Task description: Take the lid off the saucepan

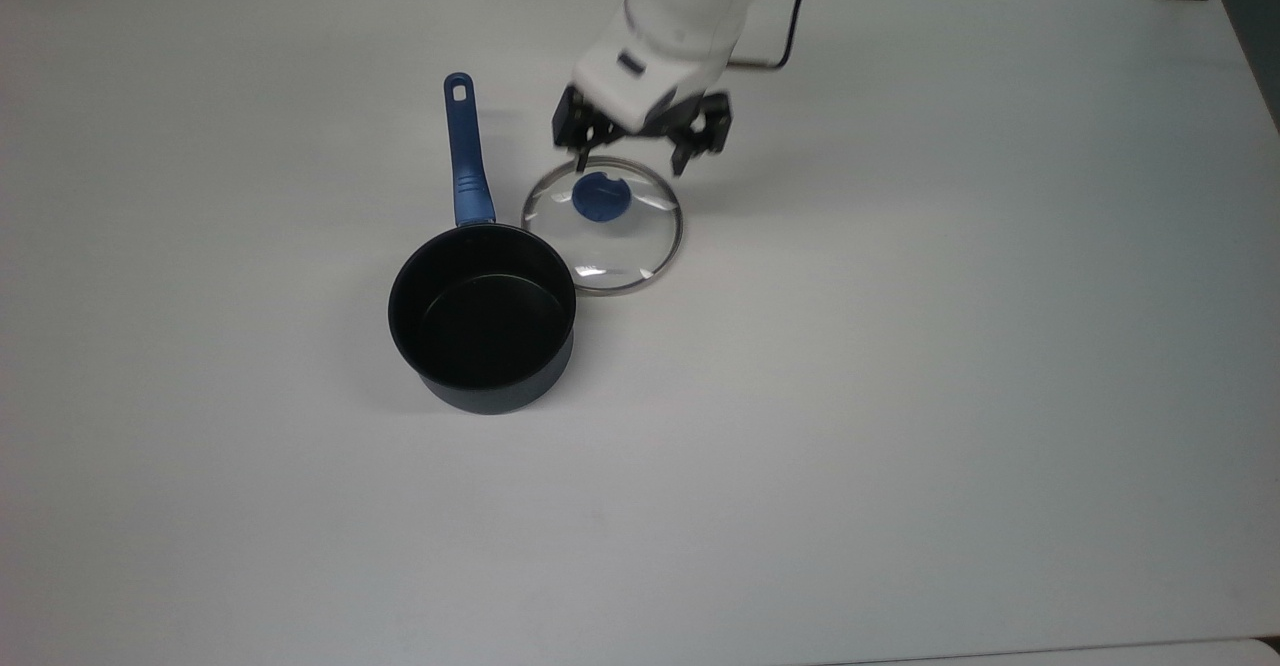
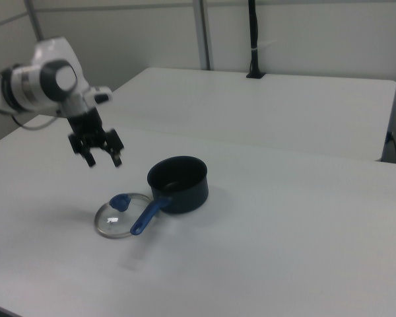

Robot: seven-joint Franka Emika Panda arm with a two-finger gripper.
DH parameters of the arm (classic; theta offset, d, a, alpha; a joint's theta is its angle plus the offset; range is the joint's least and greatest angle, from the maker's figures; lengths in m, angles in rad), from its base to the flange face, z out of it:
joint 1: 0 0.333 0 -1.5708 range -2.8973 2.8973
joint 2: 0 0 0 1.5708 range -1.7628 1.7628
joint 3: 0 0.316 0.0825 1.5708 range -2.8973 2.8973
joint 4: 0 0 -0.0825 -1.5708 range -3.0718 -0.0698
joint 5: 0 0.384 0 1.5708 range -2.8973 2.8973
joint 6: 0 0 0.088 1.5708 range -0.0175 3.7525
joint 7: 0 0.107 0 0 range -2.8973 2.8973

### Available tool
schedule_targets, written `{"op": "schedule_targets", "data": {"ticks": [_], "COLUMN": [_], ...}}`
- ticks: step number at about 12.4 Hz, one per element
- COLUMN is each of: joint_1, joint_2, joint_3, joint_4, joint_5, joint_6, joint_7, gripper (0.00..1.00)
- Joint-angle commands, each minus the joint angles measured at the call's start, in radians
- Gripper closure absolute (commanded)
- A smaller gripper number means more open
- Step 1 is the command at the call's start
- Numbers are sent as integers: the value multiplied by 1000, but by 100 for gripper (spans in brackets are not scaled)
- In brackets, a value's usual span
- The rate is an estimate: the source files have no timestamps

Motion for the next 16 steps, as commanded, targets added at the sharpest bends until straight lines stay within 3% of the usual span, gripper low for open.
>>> {"op": "schedule_targets", "data": {"ticks": [1,5,9,11,16], "joint_1": [-12,-6,-17,-17,-17], "joint_2": [-120,-236,-225,-209,-211], "joint_3": [-7,-205,-251,-251,-262], "joint_4": [100,102,114,129,129], "joint_5": [67,194,231,234,234], "joint_6": [-142,-185,-182,-184,-184], "joint_7": [12,-11,-135,-174,-174], "gripper": [0,0,0,0,0]}}
